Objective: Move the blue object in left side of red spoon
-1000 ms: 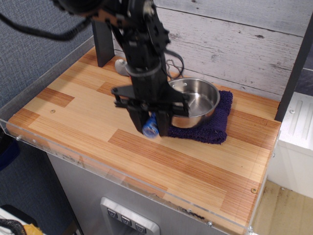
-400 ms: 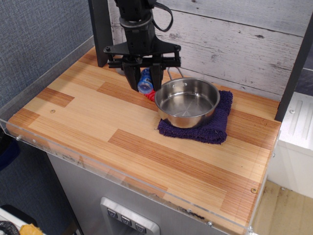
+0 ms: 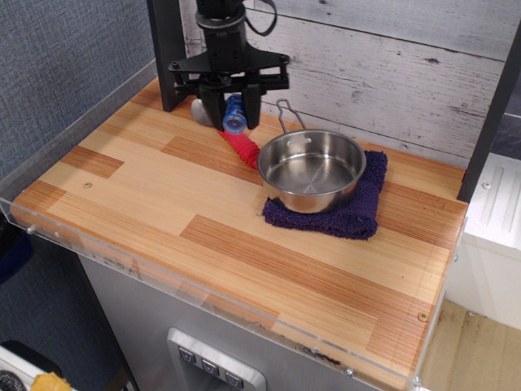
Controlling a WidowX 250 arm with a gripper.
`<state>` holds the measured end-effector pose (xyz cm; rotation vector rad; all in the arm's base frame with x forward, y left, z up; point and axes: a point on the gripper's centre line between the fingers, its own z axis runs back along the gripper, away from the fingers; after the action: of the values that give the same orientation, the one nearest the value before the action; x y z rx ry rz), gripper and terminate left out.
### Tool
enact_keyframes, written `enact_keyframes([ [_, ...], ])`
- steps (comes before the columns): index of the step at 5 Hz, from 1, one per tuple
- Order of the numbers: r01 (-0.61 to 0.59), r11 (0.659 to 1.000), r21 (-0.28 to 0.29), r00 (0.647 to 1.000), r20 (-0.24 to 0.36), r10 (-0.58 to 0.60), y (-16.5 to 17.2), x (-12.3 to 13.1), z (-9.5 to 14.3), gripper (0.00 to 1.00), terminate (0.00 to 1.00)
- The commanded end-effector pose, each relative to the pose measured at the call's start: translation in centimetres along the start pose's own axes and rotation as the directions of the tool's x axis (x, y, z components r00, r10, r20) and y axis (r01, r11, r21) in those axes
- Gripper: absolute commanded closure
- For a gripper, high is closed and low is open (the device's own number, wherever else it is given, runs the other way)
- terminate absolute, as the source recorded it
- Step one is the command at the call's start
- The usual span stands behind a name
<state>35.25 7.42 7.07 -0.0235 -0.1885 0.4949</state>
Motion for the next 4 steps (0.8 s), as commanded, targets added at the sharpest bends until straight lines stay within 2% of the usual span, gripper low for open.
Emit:
enact_keyframes([
  [1,-0.096,0.995,0.028,0.995,0.022,0.095,4.0,2.5,-0.4,1.0,0.0],
  [4,-0.165,0.984,0.063,0.986,-0.015,0.166,5.2,3.3,-3.7,1.0,0.0],
])
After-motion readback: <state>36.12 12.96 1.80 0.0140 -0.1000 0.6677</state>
